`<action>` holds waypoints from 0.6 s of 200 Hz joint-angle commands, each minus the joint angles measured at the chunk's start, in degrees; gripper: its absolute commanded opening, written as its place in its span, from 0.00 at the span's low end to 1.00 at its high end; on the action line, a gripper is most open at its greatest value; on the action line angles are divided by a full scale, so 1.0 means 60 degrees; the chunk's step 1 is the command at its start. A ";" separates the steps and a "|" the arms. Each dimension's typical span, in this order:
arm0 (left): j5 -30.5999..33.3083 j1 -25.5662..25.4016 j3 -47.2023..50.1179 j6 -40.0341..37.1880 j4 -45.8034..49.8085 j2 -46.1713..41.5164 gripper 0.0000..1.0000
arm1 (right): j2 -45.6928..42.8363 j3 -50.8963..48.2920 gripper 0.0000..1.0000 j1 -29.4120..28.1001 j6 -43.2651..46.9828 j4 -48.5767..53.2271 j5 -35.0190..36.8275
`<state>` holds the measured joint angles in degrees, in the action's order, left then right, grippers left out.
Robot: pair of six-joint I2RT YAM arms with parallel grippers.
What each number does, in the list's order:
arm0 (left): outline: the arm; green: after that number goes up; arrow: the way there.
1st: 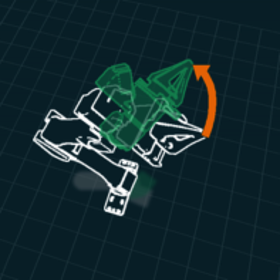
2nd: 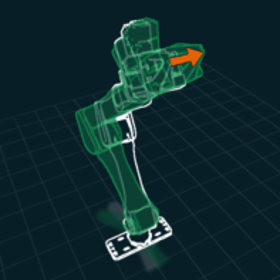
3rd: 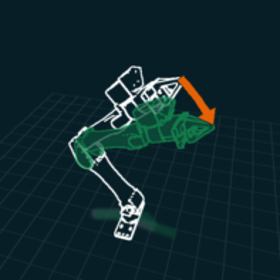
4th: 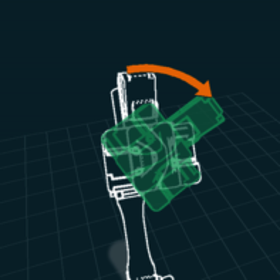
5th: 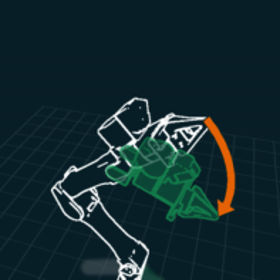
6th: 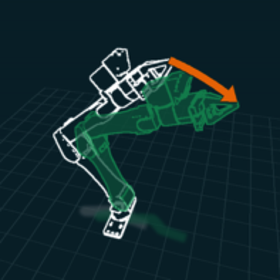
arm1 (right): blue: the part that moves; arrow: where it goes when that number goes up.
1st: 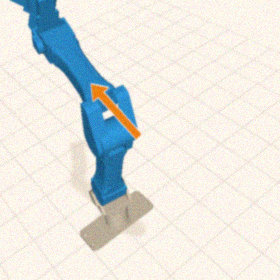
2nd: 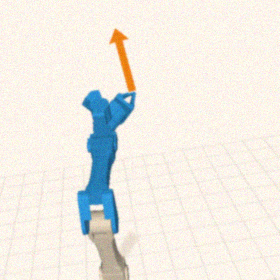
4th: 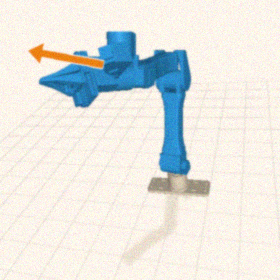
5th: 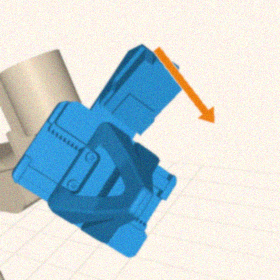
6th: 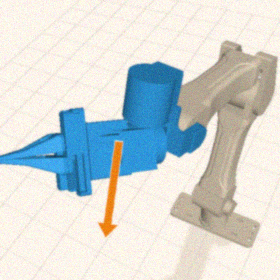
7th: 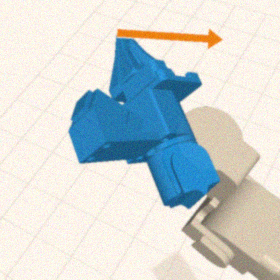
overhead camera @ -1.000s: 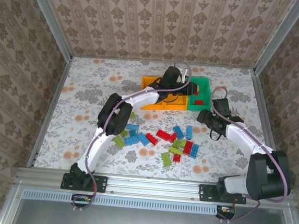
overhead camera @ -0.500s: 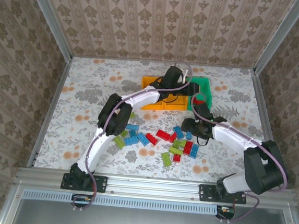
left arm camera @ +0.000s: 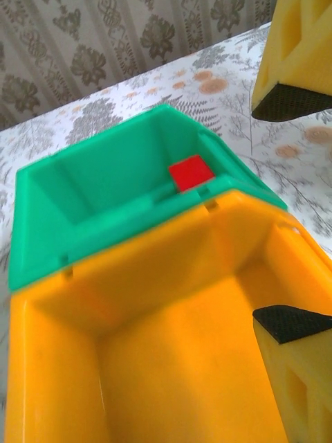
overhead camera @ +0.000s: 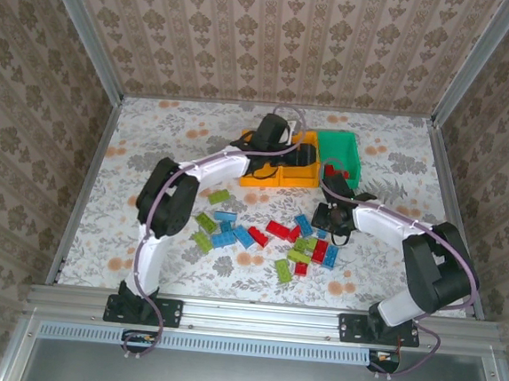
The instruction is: Sort the legos into containers by color
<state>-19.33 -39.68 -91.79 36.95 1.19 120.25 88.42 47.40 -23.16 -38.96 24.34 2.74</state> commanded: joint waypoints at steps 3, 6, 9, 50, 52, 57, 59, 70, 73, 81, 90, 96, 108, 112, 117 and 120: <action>0.0350 0.0400 0.0752 -0.0383 -0.0085 -0.1042 0.74 | 0.0167 0.0419 0.34 -0.0066 0.0041 0.0378 0.0185; 0.0358 0.0446 0.0853 -0.0399 -0.0073 -0.1130 0.74 | 0.0169 0.0450 0.33 -0.0070 0.0047 0.0406 0.0211; 0.0365 0.0490 0.0933 -0.0429 -0.0069 -0.1221 0.74 | 0.0187 0.0479 0.32 -0.0067 0.0044 0.0442 0.0240; 0.0492 0.1055 0.2087 -0.0819 0.0334 -0.2288 0.74 | -0.0290 0.1038 0.25 -0.0070 0.0107 0.0355 0.0132; 0.0529 0.1060 0.2144 -0.0854 0.0389 -0.2331 0.74 | -0.0318 0.1077 0.25 -0.0067 0.0088 0.0317 0.0086; 0.0648 0.1097 0.2277 -0.0952 0.0499 -0.2450 0.74 | -0.0383 0.1181 0.25 -0.0052 0.0079 0.0168 -0.0028; 0.0696 0.1111 0.2323 -0.0989 0.0554 -0.2500 0.74 | -0.0415 0.1211 0.25 -0.0041 0.0052 0.0105 -0.0072; 0.0956 0.1148 0.2571 -0.1255 0.0851 -0.2751 0.74 | -0.0498 0.1407 0.25 -0.0006 -0.0042 -0.0340 -0.0407; 0.1002 0.1149 0.2638 -0.1359 0.0938 -0.2806 0.74 | -0.0499 0.1465 0.25 0.0016 -0.0084 -0.0483 -0.0484; 0.1177 0.1150 0.2786 -0.1566 0.1189 -0.2939 0.75 | -0.0430 0.1608 0.25 0.0048 -0.0205 -0.0909 -0.0648; 0.1368 0.1156 0.2953 -0.1803 0.1465 -0.3074 0.75 | -0.0284 0.1772 0.25 0.0075 -0.0340 -0.1409 -0.0819; 0.1491 0.1162 0.3055 -0.1969 0.1647 -0.3159 0.75 | -0.0116 0.1922 0.25 0.0088 -0.0415 -0.1721 -0.0985; 0.1794 0.1175 0.3345 -0.2211 0.1964 -0.3370 0.75 | 0.0320 0.2369 0.26 0.0124 -0.0481 -0.2132 -0.1255; 0.1854 0.1192 0.3461 -0.2253 0.2047 -0.3450 0.76 | 0.0481 0.2536 0.26 0.0137 -0.0525 -0.2228 -0.1315; 0.1936 0.1227 0.3607 -0.2301 0.2130 -0.3556 0.76 | 0.0668 0.2741 0.26 0.0153 -0.0571 -0.2345 -0.1349; 0.1975 0.1247 0.3720 -0.2318 0.2158 -0.3625 0.76 | 0.0790 0.2840 0.26 0.0164 -0.0604 -0.2410 -0.1363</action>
<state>-11.84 -32.69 -72.79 27.92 8.25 102.19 88.73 59.13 -22.76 -40.36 17.28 -1.65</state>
